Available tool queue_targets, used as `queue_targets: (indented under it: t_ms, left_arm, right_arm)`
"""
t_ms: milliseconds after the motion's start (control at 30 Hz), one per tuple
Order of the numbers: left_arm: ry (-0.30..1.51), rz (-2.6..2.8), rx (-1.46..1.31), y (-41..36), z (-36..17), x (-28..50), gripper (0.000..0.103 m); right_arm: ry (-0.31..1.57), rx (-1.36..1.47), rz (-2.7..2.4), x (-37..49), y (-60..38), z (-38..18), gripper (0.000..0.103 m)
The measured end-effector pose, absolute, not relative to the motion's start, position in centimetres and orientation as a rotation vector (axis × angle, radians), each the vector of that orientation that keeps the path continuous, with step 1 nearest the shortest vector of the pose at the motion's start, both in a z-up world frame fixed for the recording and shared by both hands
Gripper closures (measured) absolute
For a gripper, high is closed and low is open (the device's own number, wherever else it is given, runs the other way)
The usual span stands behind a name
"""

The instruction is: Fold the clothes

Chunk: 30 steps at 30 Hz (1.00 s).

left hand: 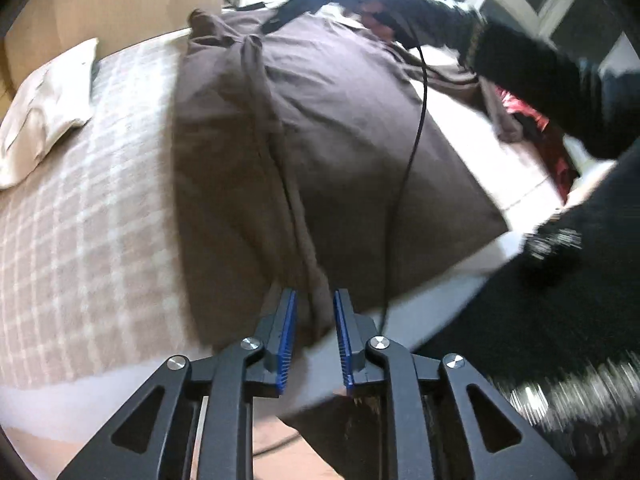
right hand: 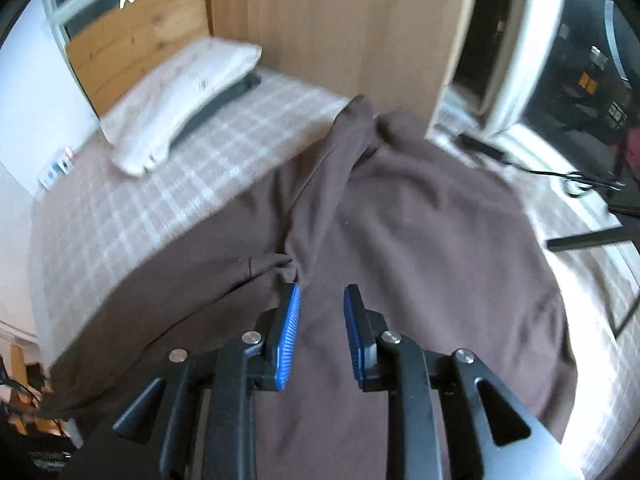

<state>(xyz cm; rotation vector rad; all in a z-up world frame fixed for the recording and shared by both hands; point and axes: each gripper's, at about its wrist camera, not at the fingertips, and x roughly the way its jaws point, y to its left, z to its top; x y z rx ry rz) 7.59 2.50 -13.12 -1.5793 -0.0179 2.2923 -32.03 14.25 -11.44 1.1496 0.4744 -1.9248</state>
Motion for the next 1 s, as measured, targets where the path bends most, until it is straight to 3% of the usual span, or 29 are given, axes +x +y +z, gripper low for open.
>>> queue_targets:
  t_ms: [100,167,267,367,433,467,500,533,733,767,867,1000]
  left_arm:
    - [-0.089,2.359,-1.591,-0.9,-10.9,9.3,0.084]
    - [-0.158,2.418,-1.613,-3.2,-10.9,8.7,0.084]
    - [-0.234,2.427,-1.636,-4.6,-12.6,7.1,0.084]
    - [-0.187,2.365,-1.677,-3.5,-15.4,5.7,0.073]
    - [-0.121,2.329,-1.724,-2.6,-17.1,5.3,0.073]
    - [-0.101,2.313,-1.737,-2.3,-17.6,5.4,0.078]
    - [-0.102,2.302,-1.740,-2.2,-17.9,5.7,0.091]
    - [-0.103,2.292,-1.743,-2.0,-18.1,5.9,0.096]
    - [-0.111,2.315,-1.730,-2.3,-17.2,7.3,0.097]
    - [-0.133,2.347,-1.717,-2.7,-16.7,7.3,0.095]
    - [-0.155,2.384,-1.710,-2.9,-16.9,6.8,0.072]
    - [-0.136,2.388,-1.722,-2.4,-17.8,5.9,0.072]
  right_arm:
    - [0.392,1.131,-1.918,-31.5,14.9,-10.1,0.080]
    - [0.402,1.113,-1.924,-31.1,14.0,-10.3,0.071]
    - [0.421,1.110,-1.931,-30.9,12.2,-11.2,0.068]
    - [0.440,1.131,-1.894,-30.7,10.3,-12.9,0.068]
    - [0.489,1.145,-1.867,-30.4,8.9,-14.3,0.068]
    - [0.527,1.156,-1.856,-30.2,8.4,-15.1,0.068]
    - [0.591,1.173,-1.847,-29.9,8.0,-16.1,0.068]
    - [0.636,1.186,-1.839,-29.7,7.8,-16.8,0.068]
    - [0.630,1.225,-1.842,-30.9,8.1,-16.5,0.068]
    - [0.617,1.227,-1.853,-31.3,8.1,-16.3,0.068]
    - [0.576,1.232,-1.883,-32.6,8.2,-15.5,0.067]
    - [0.521,1.238,-1.922,-34.4,8.2,-14.5,0.064]
